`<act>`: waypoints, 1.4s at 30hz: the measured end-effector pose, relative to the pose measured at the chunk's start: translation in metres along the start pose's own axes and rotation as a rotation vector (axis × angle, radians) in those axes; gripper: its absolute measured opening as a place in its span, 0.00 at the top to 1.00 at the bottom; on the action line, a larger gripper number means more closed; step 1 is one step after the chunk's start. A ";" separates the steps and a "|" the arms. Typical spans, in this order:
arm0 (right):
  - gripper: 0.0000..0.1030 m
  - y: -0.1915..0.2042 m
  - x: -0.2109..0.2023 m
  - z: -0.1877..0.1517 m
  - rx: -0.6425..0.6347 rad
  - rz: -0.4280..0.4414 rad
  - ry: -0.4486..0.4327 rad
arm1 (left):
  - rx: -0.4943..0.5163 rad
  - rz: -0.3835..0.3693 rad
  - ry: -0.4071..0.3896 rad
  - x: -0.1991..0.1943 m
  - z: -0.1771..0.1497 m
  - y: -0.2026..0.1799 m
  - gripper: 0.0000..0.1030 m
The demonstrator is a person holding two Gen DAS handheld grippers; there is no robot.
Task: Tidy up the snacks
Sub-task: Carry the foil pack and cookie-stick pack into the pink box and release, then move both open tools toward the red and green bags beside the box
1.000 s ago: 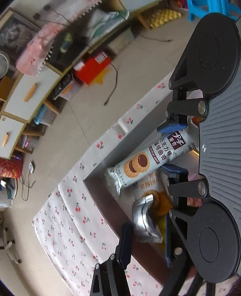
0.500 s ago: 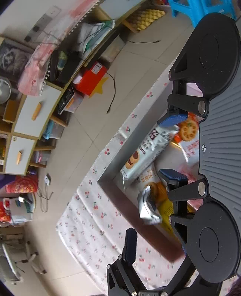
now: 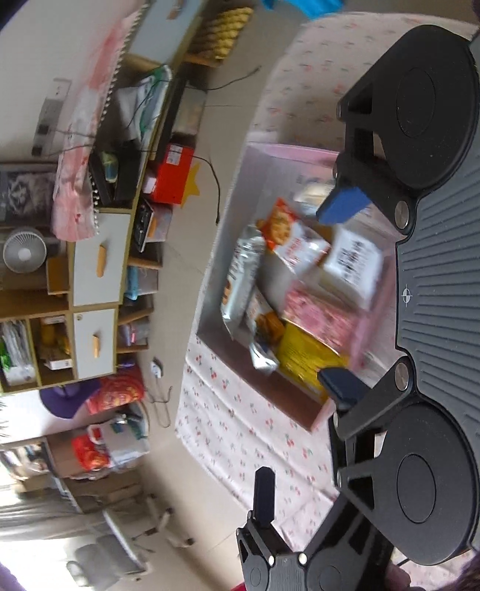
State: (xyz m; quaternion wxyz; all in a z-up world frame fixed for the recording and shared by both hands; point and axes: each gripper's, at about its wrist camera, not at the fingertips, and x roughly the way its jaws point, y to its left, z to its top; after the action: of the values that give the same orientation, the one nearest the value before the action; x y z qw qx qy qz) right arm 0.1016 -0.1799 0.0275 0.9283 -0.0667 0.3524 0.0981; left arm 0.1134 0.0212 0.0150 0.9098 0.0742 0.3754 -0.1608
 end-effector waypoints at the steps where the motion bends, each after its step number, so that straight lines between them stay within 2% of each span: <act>1: 0.14 0.001 -0.005 -0.007 0.002 0.007 -0.003 | 0.007 0.010 0.002 -0.003 -0.003 -0.003 0.00; 6: 0.11 0.010 -0.026 -0.034 -0.025 -0.001 -0.017 | 0.043 0.035 0.043 -0.014 -0.017 -0.017 0.00; 10: 0.10 0.008 -0.037 -0.053 0.001 0.005 -0.054 | 0.009 0.025 0.077 -0.015 -0.031 -0.022 0.00; 12: 0.10 0.008 -0.042 -0.061 0.002 -0.023 -0.092 | -0.001 0.012 0.086 -0.016 -0.038 -0.024 0.00; 17: 0.10 0.006 -0.056 -0.071 -0.017 -0.020 -0.114 | -0.010 0.016 0.108 -0.019 -0.059 -0.031 0.00; 22: 0.10 0.000 -0.060 -0.087 -0.032 -0.037 -0.096 | 0.028 -0.029 0.094 -0.027 -0.075 -0.036 0.01; 26: 0.10 -0.007 -0.058 -0.103 -0.012 -0.060 -0.057 | 0.002 -0.088 0.072 -0.031 -0.085 -0.039 0.01; 29: 0.10 -0.007 -0.058 -0.116 -0.029 -0.067 -0.024 | 0.031 -0.127 0.058 -0.035 -0.094 -0.047 0.01; 37: 0.10 0.002 -0.058 -0.147 -0.133 -0.002 0.075 | 0.130 -0.289 0.088 -0.040 -0.114 -0.083 0.12; 39: 0.10 0.003 -0.056 -0.153 -0.138 0.012 0.106 | 0.144 -0.318 0.092 -0.040 -0.118 -0.090 0.23; 42: 0.10 0.005 -0.051 -0.160 -0.153 0.007 0.141 | 0.170 -0.344 0.102 -0.037 -0.124 -0.099 0.33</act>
State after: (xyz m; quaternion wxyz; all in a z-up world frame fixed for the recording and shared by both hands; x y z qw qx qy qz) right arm -0.0395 -0.2129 -0.0577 0.8930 -0.1427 0.4088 0.1229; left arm -0.0272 -0.0316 -0.0481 0.8391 0.0934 0.4133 -0.3411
